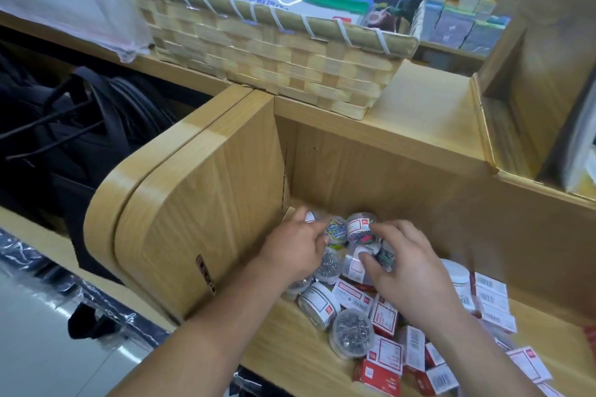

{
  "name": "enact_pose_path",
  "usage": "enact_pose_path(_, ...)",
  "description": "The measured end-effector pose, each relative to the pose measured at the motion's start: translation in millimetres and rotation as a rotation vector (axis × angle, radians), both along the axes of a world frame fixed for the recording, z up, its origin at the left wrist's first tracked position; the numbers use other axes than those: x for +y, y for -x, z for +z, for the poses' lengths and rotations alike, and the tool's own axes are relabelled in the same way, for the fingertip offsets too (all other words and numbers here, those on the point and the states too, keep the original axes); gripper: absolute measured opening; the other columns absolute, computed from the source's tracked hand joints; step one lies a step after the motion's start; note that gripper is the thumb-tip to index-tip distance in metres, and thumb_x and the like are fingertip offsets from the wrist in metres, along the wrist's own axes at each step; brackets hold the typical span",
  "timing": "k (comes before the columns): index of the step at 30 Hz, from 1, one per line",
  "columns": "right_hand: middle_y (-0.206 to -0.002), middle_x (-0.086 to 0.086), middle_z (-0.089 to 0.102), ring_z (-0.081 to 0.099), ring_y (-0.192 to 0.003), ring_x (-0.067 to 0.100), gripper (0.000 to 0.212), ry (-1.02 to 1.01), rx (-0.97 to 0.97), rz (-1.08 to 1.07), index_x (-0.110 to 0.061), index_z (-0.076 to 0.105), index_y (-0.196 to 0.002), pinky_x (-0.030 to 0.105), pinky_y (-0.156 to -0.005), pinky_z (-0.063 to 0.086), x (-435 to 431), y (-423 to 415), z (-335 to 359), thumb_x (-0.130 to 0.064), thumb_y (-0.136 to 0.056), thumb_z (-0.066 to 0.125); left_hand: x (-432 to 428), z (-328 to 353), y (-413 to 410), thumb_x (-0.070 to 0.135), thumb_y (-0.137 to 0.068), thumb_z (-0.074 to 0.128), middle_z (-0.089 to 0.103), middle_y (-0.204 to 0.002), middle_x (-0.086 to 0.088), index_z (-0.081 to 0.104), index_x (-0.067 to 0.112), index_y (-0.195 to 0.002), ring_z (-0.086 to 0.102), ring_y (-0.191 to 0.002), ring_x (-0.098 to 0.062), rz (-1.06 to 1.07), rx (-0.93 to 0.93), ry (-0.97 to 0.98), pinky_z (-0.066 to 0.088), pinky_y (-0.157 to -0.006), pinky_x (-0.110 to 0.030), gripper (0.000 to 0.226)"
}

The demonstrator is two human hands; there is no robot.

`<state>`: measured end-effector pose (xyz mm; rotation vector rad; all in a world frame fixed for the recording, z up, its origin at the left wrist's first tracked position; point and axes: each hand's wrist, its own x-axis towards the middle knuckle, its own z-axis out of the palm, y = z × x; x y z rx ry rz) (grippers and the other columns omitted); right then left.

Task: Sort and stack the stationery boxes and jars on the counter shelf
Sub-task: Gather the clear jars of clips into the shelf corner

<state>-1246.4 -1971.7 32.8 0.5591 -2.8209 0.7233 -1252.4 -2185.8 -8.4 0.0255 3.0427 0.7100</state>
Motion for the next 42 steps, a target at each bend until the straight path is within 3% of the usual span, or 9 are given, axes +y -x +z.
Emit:
enact_pose_path(3,-0.114,-0.015,0.058,0.058,-0.108,0.017,0.033,0.049,-0.010,0.043,-0.027,0.066,-0.115,0.041,-0.084,0.054,3.2,1.7,1.1,-0.031,-0.083,0.075,1.2,-6.1,-6.9,0.038,-0.100,0.054,0.048,-0.113,-0.004,0.066,0.027,-0.115,0.063,-0.085,-0.029,0.028,0.123,-0.034,0.055,-0.077,-0.042,0.023)
enact_pose_path(7,-0.114,-0.017,0.058,0.059,-0.109,0.013,0.028,0.087,-0.003,0.077,-0.026,0.068,-0.112,0.039,-0.086,0.054,0.3,1.9,2.8,-0.031,-0.085,0.073,3.1,-6.5,-18.6,0.021,-0.091,0.065,0.054,-0.105,0.001,0.062,0.022,-0.093,0.064,-0.080,-0.027,0.148,0.303,-0.198,0.054,-0.072,-0.042,0.003)
enact_pose_path(11,-0.115,-0.017,0.061,0.061,-0.109,0.009,0.027,0.189,0.006,0.113,-0.024,0.071,-0.113,0.036,-0.088,0.054,-9.6,0.6,8.6,-0.029,-0.087,0.075,4.0,2.6,-37.7,0.010,-0.090,0.069,0.055,-0.127,0.009,0.062,0.024,-0.127,0.062,-0.112,-0.009,0.201,0.430,-0.478,0.052,-0.096,-0.034,0.041)
enact_pose_path(14,-0.113,-0.018,0.065,0.063,-0.104,0.003,0.027,0.313,-0.064,0.152,-0.026,0.071,-0.117,0.023,-0.088,0.052,-20.6,-0.2,18.2,-0.028,-0.090,0.073,10.7,20.9,-57.9,0.010,-0.089,0.074,0.053,-0.138,0.013,0.045,0.037,-0.148,0.067,-0.113,-0.012,0.295,0.285,-0.922,0.057,-0.091,-0.030,0.071)
enact_pose_path(18,-0.115,-0.007,0.069,0.067,-0.092,0.003,0.043,0.512,-0.473,0.260,-0.028,0.065,-0.125,0.022,-0.079,0.056,-35.5,-10.9,38.5,-0.003,-0.091,0.068,18.5,37.9,-80.2,0.009,-0.092,0.073,0.067,-0.124,0.012,0.055,0.028,-0.137,0.073,-0.102,-0.011,0.388,0.222,-1.207,0.057,-0.078,-0.023,0.052)
enact_pose_path(25,-0.112,-0.010,0.066,0.068,-0.079,0.005,0.067,0.372,-0.465,0.227,-0.026,0.060,-0.133,0.023,-0.076,0.057,-46.4,-22.3,40.1,-0.022,-0.073,0.090,16.8,40.8,-93.8,0.013,-0.100,0.063,0.075,-0.116,0.005,0.063,0.020,-0.125,0.073,-0.103,-0.013,0.342,0.204,-1.182,0.057,-0.082,-0.027,0.027)
enact_pose_path(29,-0.089,-0.014,0.067,0.066,-0.072,0.003,0.045,0.264,-0.439,0.228,-0.035,0.067,-0.104,0.017,-0.066,0.054,-49.9,-13.1,48.4,-0.029,-0.066,0.090,7.9,36.3,-98.3,0.030,-0.105,0.055,0.071,-0.122,0.016,0.061,0.025,-0.133,0.064,-0.117,-0.002,0.270,0.177,-0.990,0.051,-0.096,-0.022,0.029)
enact_pose_path(32,-0.091,-0.012,0.069,0.066,-0.083,0.002,0.045,0.097,-0.335,0.154,-0.035,0.065,-0.097,0.027,-0.073,0.056,-56.3,13.0,44.2,-0.048,-0.058,0.080,-4.0,17.4,-106.3,0.035,-0.103,0.050,0.056,-0.141,0.013,0.053,0.026,-0.144,0.051,-0.130,-0.002,0.313,0.164,-0.630,0.042,-0.112,-0.030,0.042)
enact_pose_path(42,-0.115,0.001,0.066,0.058,-0.115,0.025,0.050,-0.413,-0.225,0.181,-0.026,0.061,-0.114,0.038,-0.091,0.050,-114.5,57.8,0.6,-0.059,-0.078,0.071,-9.7,-2.9,-131.8,0.027,-0.092,0.052,0.058,-0.133,0.021,0.055,0.034,-0.138,0.053,-0.127,0.001,0.409,0.096,-0.588,0.044,-0.110,-0.030,0.046)
